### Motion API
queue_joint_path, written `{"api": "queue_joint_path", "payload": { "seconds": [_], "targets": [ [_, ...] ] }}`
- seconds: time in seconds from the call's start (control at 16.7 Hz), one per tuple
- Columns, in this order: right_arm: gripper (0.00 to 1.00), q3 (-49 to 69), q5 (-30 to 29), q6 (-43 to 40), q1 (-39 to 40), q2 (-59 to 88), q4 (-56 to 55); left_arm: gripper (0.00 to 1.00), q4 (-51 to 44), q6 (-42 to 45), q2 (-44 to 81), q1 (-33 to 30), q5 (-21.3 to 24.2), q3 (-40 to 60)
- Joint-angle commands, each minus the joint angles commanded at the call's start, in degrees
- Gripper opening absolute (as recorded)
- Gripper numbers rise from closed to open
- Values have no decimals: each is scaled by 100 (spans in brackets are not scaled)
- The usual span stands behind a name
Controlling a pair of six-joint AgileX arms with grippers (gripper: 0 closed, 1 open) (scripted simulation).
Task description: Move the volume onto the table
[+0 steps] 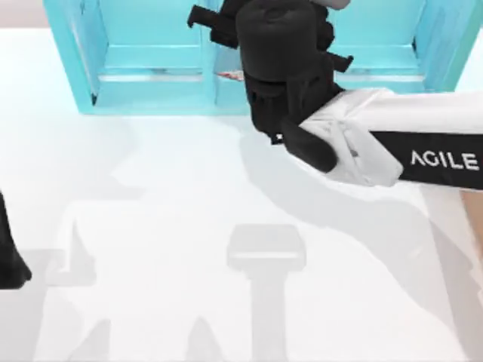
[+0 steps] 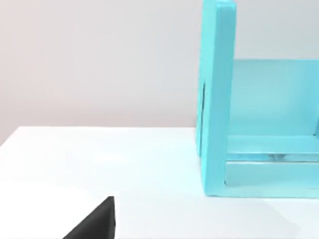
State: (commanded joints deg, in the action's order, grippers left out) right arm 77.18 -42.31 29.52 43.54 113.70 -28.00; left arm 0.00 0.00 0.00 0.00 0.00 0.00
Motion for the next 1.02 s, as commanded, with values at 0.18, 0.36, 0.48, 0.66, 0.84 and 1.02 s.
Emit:
{"api": "queue_joint_path", "payload": {
  "seconds": [0.18, 0.36, 0.48, 0.66, 0.84, 1.02],
  "targets": [
    [0, -620, -377, 119, 423, -1136, 593, 100, 0, 0, 0, 0, 0, 0],
    [0, -1003, -620, 223, 704, -1729, 961, 100, 0, 0, 0, 0, 0, 0],
    [0, -1068, -664, 245, 752, -1822, 1024, 100, 0, 0, 0, 0, 0, 0],
    [0, -1062, -655, 245, 724, -1783, 1021, 100, 0, 0, 0, 0, 0, 0],
    [0, -1100, -638, 59, 733, -1755, 945, 100, 0, 0, 0, 0, 0, 0],
    [0, -1281, -578, -672, 753, -1640, 682, 100, 0, 0, 0, 0, 0, 0]
  ]
}}
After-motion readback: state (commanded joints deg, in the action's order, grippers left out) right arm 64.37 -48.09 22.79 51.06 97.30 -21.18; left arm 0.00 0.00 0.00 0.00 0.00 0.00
